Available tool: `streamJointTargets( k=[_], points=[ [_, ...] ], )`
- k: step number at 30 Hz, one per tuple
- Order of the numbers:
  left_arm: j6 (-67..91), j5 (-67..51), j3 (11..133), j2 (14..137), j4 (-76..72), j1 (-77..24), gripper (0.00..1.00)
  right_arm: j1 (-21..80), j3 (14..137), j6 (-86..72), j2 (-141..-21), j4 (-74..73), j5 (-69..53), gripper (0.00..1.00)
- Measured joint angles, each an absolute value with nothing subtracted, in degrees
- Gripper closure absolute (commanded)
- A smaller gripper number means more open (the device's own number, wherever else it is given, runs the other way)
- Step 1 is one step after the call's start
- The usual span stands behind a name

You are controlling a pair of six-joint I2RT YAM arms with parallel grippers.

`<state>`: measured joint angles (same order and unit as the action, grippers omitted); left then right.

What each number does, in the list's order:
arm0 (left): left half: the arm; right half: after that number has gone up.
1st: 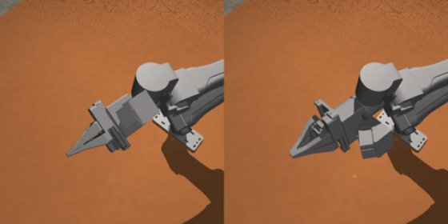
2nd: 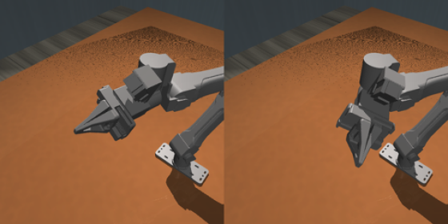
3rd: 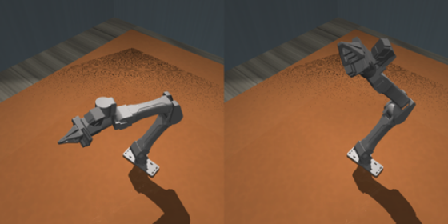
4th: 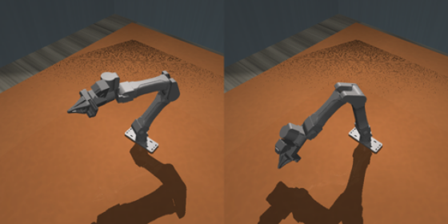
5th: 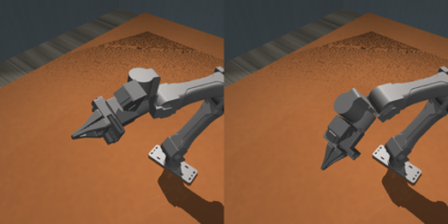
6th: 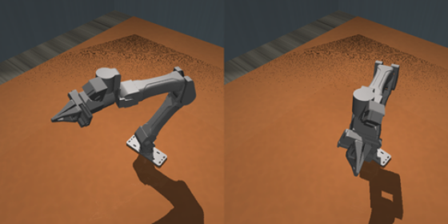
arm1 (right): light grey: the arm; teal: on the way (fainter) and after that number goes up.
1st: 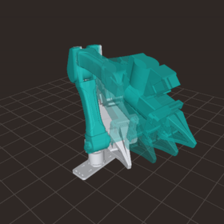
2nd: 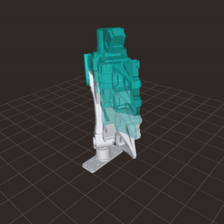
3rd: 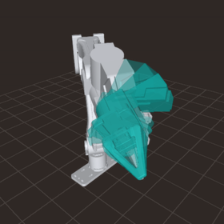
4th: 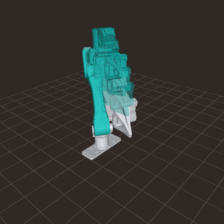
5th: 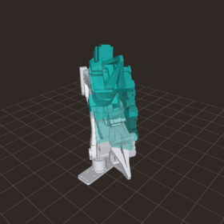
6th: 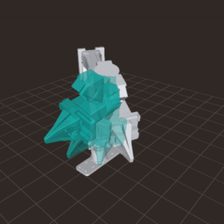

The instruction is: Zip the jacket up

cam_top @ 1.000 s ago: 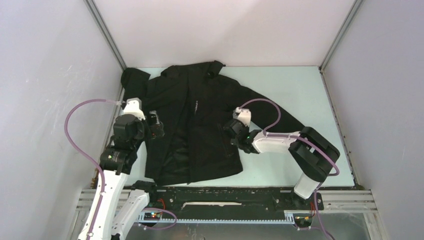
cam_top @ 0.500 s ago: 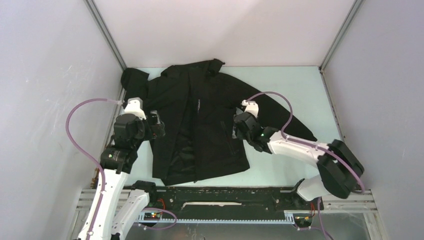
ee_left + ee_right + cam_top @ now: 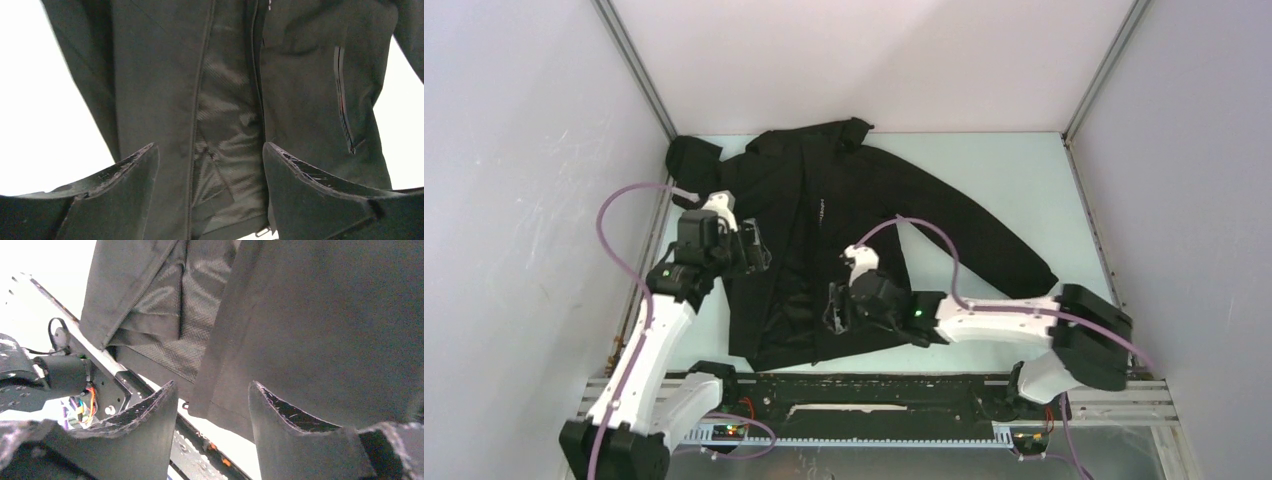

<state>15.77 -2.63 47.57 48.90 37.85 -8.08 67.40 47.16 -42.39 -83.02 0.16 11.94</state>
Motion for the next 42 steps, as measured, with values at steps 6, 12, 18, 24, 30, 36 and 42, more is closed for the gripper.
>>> streamJointTargets(
  k=[6,12,18,24,30,36,42],
  points=[
    [19.6,-6.3,47.6,55.4,38.6,-8.1,0.23,72.6,56.7,-44.6,-97.6,-2.7,12.6,0.41],
    [21.0,-5.5,47.6,52.8,38.7,-8.1,0.22,79.5,69.7,-45.2,-104.0,-16.3,25.2,0.41],
    [21.0,-4.5,47.2,49.7,37.9,-8.1,0.22,82.0,77.2,-45.0,-110.9,-26.3,33.4,0.43],
    [21.0,-4.6,46.2,49.2,37.4,-8.1,0.22,82.1,78.2,-44.6,-115.3,-30.5,34.9,0.51],
    [21.0,-4.8,46.0,49.2,37.3,-8.1,0.21,81.7,78.2,-44.0,-115.7,-30.9,34.7,0.82],
    [21.0,-6.0,45.7,49.2,36.4,-8.1,0.20,81.7,77.3,-41.6,-114.9,-27.8,33.3,1.00],
    [21.3,-9.2,45.3,49.9,34.5,-8.7,0.24,79.8,66.1,-39.4,-106.8,-15.3,25.3,1.00]
  ],
)
